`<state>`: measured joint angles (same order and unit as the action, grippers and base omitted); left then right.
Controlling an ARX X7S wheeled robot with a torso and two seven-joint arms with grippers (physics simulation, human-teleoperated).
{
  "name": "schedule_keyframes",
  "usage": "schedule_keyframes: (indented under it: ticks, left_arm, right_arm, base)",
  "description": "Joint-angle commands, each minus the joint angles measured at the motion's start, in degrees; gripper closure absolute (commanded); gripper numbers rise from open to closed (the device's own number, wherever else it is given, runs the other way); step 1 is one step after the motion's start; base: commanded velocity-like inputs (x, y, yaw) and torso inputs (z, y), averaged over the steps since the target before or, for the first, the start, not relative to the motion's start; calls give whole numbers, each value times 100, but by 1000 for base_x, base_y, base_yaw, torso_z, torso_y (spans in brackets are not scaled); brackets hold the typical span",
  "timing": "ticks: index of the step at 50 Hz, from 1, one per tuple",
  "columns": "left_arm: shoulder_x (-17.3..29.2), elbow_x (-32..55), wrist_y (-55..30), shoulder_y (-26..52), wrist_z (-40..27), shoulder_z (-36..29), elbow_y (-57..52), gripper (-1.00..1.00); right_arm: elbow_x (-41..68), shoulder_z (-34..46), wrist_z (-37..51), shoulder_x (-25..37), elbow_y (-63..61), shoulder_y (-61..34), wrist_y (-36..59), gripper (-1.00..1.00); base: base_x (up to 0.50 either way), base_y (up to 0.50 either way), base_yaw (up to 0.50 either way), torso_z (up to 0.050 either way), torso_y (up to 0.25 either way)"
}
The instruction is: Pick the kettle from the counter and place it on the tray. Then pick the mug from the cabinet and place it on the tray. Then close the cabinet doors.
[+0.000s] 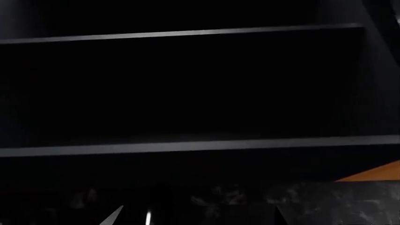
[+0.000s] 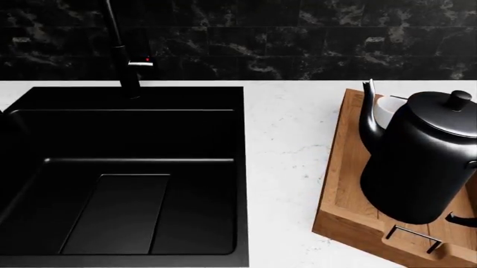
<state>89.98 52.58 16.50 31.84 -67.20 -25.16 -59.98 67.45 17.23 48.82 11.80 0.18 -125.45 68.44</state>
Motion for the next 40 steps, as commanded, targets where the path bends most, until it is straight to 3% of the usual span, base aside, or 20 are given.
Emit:
schedule_keyframes:
  ticks: [1,18,40]
  left_arm:
    - [0,-65,32,-83,-15,-45,0,-100]
    - [0,-15,41,-100,-36,7,3,-100]
    - [0,-375,300,-395,-158,-188,117,-100]
  right_arm:
    - [-729,1068,-1079,-225,1000,303,-578,-100]
    - [-1797,2387,-2013,-553,2187,266,-1152,-100]
    - [-3467,5256,-2665,-1161,3944,429,-1167,-100]
  base:
    - [0,0,0,0,0]
    - [3,0,0,0,0]
    - [3,0,-1,0,0]
